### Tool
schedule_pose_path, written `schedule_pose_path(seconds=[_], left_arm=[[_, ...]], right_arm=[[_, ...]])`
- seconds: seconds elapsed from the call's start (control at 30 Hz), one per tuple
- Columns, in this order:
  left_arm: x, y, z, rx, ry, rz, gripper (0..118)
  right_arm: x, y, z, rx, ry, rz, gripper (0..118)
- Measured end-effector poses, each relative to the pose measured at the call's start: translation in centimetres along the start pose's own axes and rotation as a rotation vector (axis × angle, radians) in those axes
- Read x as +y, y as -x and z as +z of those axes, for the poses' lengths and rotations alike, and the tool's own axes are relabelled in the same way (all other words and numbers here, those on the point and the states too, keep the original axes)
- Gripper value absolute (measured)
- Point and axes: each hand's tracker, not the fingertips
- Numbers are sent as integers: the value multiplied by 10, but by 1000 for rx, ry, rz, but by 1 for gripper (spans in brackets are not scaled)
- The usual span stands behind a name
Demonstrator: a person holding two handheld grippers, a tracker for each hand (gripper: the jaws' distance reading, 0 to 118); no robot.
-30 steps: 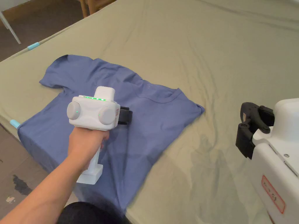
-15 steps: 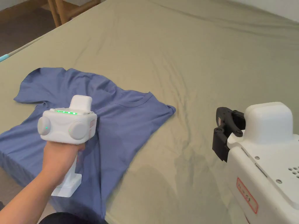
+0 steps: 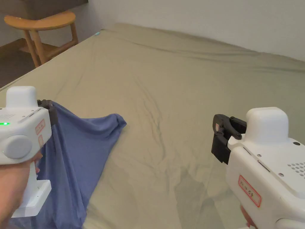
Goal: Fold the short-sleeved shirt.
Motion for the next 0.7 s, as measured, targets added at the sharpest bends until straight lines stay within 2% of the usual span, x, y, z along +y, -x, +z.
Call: schedule_pose_path(seconds=[0.1, 0.27, 0.43, 0.7], left_arm=[[32, -9, 31, -4, -112, -22, 0], [99, -40, 85, -39, -310, -135, 0], [159, -77, 126, -103, -482, -229, 0], [221, -152, 156, -246, -625, -317, 0]], right_arm=[[1, -5, 15, -30, -22, 7, 2], [7, -15, 42, -59, -89, 26, 2], [14, -30, 64, -86, -132, 4, 2], [19, -61, 103, -185, -189, 0, 2]])
